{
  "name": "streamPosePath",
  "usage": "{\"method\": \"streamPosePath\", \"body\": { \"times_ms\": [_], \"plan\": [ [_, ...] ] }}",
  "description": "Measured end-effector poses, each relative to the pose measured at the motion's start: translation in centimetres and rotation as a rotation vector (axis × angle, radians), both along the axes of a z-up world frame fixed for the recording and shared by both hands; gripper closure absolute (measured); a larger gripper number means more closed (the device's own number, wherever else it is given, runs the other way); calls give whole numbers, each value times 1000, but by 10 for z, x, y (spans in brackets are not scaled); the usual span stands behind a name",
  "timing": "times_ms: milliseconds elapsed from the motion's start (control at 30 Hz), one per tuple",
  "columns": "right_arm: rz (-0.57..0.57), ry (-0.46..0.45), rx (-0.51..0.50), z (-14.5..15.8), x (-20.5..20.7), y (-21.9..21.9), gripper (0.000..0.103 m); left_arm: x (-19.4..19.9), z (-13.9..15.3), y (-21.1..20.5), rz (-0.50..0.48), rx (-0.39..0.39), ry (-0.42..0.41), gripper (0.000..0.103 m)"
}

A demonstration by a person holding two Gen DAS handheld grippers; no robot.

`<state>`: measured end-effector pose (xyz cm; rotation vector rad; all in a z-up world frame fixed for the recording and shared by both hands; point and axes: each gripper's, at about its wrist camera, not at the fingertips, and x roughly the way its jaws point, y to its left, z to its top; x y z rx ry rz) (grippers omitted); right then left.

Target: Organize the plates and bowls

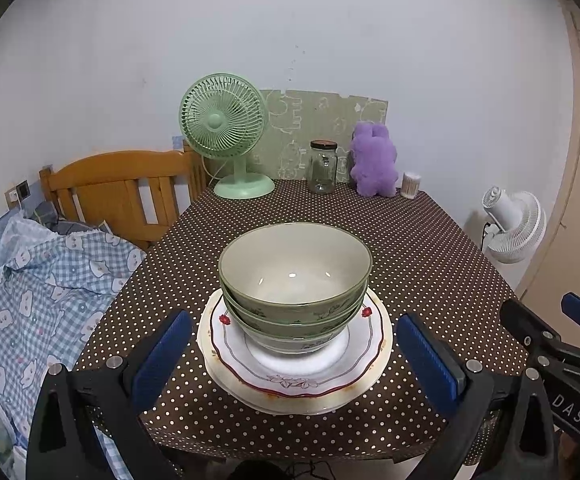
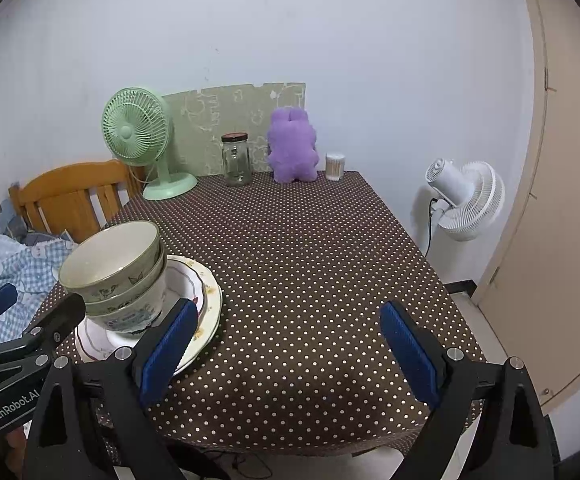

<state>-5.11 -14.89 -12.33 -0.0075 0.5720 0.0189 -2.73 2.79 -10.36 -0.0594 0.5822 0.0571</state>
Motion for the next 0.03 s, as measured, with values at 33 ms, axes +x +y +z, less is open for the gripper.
{"method": "streamPosePath", "body": {
  "times_ms": [33],
  "plan": [
    [0,0,0,0,0,0,9,0,0,0,0,0,1,0]
  ]
}}
